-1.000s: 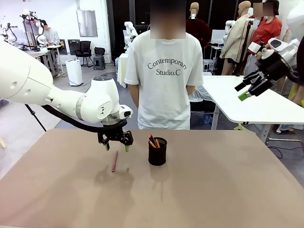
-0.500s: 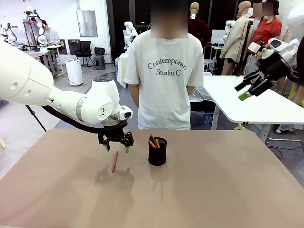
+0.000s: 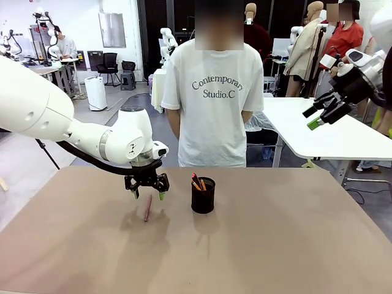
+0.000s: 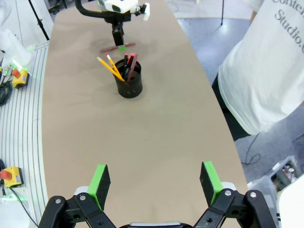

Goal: Place the pens into the pen holder.
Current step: Pick up a writing instrument from the table and place it into the Pen holder.

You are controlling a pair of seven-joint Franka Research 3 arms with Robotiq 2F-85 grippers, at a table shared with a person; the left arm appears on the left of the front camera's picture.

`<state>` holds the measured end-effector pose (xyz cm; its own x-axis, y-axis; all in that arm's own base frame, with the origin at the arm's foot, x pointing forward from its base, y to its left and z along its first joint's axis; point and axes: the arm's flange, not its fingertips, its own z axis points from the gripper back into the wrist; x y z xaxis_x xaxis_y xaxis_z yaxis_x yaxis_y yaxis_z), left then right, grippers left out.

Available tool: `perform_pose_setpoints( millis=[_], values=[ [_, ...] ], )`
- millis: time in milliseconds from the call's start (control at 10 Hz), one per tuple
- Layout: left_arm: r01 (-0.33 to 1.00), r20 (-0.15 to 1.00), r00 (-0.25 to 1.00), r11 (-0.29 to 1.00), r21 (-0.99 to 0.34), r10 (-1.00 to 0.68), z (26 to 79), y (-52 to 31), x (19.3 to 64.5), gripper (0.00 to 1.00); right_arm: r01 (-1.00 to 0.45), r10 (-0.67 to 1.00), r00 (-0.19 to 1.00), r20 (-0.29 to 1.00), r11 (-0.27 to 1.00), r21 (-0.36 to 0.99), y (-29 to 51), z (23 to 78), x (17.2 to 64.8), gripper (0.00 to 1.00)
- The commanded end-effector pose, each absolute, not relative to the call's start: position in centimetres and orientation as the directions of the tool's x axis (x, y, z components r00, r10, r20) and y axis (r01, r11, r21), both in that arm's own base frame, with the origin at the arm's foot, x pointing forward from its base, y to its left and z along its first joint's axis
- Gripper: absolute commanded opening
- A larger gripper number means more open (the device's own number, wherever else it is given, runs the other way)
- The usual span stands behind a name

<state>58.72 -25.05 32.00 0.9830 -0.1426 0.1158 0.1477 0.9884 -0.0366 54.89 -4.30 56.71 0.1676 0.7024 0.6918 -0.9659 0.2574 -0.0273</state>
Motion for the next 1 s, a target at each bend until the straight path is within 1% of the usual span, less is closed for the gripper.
perform_pose_setpoints(
  millis=[0,600,700,900],
  values=[
    [0.101,0.096,0.991,0.994,-0.028,-0.098,31.9,-25.2,59.3,1.00,-0.967,0.709,0.167,0.686,0.254,-0.027,-4.3,57.0,54.8,1.00],
    [0.080,0.061,0.995,0.997,-0.005,-0.079,30.7,-25.4,59.7,1.00,-0.967,0.709,0.167,0.686,0.254,-0.027,-4.3,57.0,54.8,1.00],
    [0.078,0.060,0.995,0.997,0.000,-0.078,30.5,-25.5,59.8,0.94,-0.967,0.709,0.167,0.686,0.254,-0.027,-4.3,57.0,54.8,1.00],
    [0.076,0.054,0.996,0.997,0.006,-0.076,30.4,-25.3,59.9,0.56,-0.967,0.709,0.167,0.686,0.254,-0.027,-4.3,57.0,54.8,1.00]
  ],
)
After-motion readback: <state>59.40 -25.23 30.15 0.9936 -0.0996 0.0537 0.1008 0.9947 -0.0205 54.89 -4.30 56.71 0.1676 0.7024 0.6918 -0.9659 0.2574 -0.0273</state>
